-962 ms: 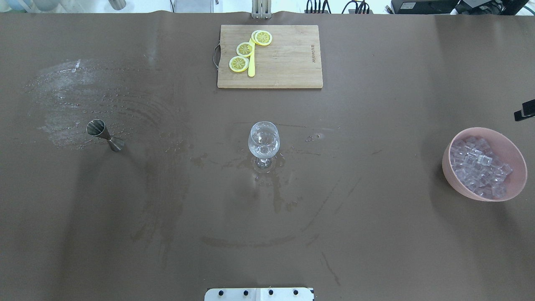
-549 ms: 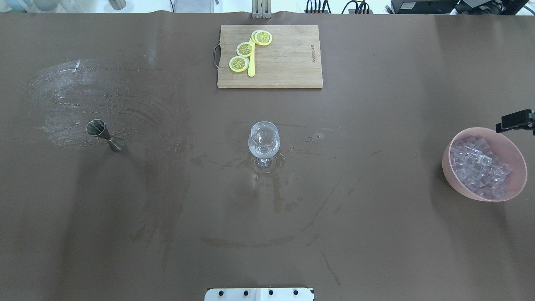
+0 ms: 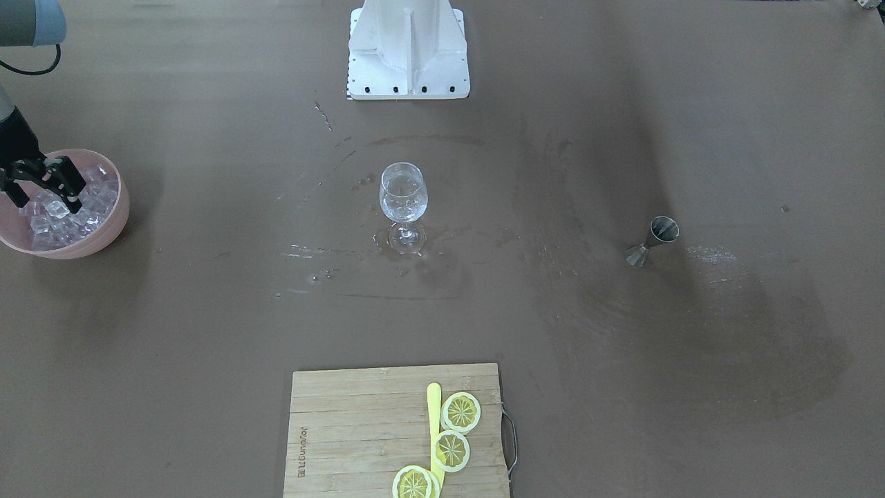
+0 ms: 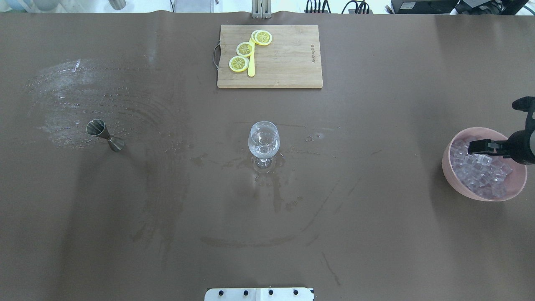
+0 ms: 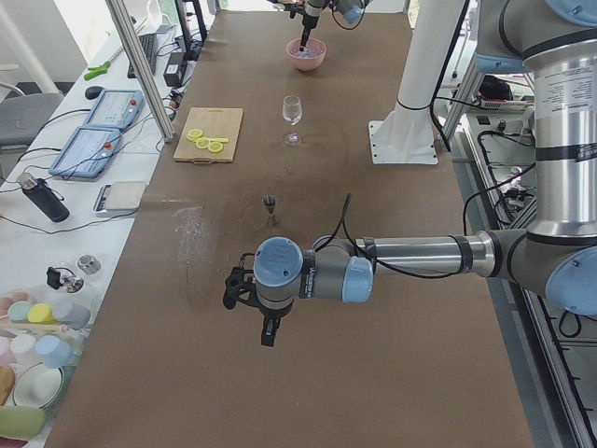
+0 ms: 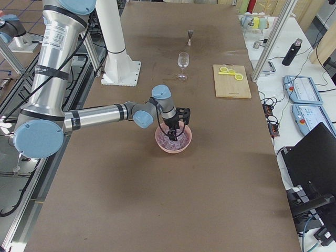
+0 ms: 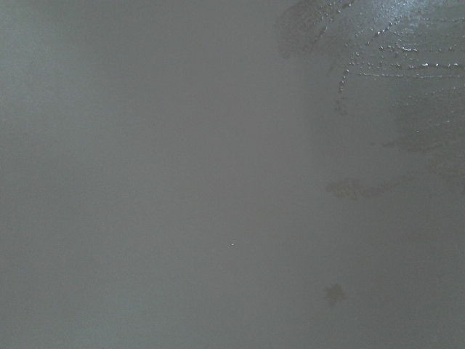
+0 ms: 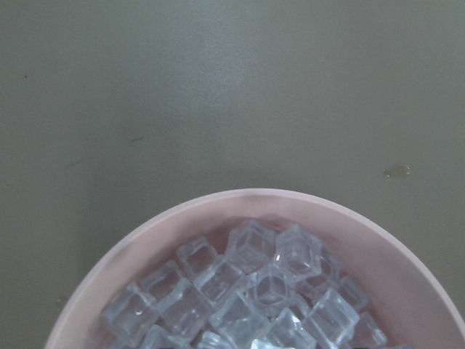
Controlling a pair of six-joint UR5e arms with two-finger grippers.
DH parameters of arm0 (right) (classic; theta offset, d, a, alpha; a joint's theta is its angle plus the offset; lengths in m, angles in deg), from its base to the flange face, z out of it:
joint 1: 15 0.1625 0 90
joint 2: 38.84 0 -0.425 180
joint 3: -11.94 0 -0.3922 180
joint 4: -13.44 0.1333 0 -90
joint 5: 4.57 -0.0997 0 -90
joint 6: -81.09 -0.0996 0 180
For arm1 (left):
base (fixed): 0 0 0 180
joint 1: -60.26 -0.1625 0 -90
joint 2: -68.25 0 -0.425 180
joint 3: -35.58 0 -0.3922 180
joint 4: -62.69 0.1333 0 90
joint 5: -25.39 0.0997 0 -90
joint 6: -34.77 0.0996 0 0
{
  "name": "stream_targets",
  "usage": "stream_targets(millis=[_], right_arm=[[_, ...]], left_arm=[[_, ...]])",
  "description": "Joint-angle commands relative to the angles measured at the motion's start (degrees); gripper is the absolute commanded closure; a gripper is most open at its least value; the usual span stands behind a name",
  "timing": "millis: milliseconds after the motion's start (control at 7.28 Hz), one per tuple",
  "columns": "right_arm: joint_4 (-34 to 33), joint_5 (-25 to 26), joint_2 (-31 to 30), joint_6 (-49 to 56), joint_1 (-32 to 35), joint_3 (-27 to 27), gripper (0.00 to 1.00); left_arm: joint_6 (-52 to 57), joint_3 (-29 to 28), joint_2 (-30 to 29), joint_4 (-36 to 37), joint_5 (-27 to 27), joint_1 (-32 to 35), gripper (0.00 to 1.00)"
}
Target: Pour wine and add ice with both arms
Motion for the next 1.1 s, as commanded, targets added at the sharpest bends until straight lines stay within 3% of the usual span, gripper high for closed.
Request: stream_targets(millis=[0,687,962], right_arm=[[1.5,1.0,-1.2,-0.2,-0.9,0.0,0.38],[1.5,0.9,-1.2,-0.2,-1.8,0.4,0.48],[1.5,0.9,-1.2,-0.2,-1.8,0.4,0.77]], left_arm=[[0.0,0.0,0.0,0.0,0.0,0.0,0.02],[0.4,-0.3,0.0,0.0,0.1,0.0,0.02],[0.4,-0.3,0.0,0.0,0.0,0.0,0.02]])
